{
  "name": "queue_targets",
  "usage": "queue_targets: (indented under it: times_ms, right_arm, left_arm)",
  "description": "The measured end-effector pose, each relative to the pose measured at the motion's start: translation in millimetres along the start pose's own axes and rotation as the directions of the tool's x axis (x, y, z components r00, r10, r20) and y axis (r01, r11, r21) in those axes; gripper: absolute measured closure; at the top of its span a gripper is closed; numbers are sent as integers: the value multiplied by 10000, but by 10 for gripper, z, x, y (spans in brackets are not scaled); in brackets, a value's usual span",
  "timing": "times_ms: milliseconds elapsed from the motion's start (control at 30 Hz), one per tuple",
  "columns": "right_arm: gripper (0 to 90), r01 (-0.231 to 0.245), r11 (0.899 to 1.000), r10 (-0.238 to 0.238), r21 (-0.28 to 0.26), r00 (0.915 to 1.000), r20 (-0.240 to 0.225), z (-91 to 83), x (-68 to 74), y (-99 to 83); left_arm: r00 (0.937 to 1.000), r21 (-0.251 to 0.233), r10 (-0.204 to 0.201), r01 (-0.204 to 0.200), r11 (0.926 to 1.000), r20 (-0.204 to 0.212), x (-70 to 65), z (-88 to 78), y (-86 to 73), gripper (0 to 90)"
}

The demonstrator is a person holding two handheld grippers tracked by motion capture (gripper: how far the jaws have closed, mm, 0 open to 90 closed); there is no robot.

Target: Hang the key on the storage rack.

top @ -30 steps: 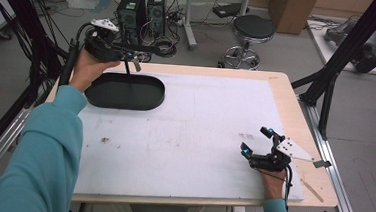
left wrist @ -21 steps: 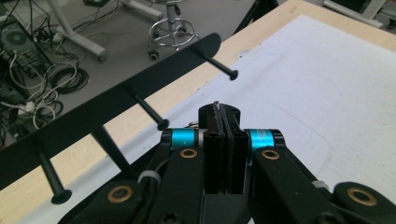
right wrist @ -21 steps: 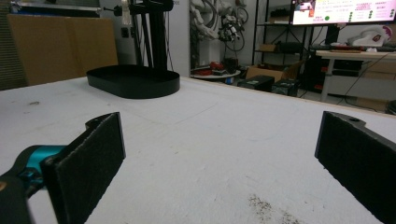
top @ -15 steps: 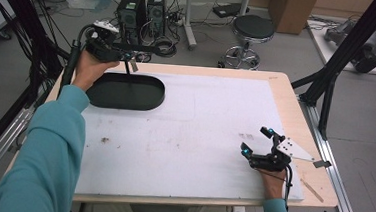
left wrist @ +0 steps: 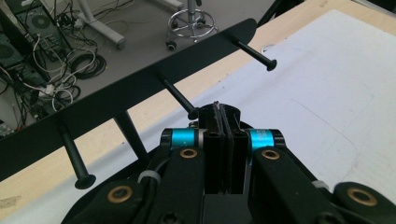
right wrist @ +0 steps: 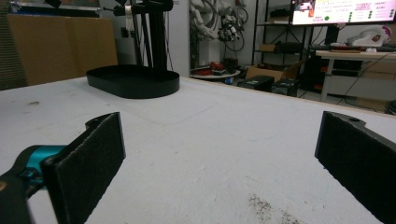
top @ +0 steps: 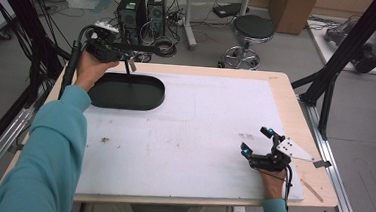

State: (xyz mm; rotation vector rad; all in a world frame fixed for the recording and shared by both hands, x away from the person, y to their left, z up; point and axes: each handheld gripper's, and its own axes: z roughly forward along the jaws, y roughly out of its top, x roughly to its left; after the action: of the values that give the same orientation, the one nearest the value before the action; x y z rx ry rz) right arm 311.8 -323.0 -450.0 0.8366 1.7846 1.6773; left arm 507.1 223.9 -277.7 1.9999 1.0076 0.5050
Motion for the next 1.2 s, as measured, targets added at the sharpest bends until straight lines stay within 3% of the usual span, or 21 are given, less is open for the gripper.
queue_targets:
  times_ms: [500,1200]
  right_arm:
    - [8,-56,10000,56,7,10000,-9,-1,2,0]
    - [8,-60,10000,60,-5,10000,-24,0,1,0]
  left_arm:
    - [9995,-26,-110,110,9999,-301,24,29,-7,882]
    - [9993,-206,-222,216,9996,-313,65,52,-14,882]
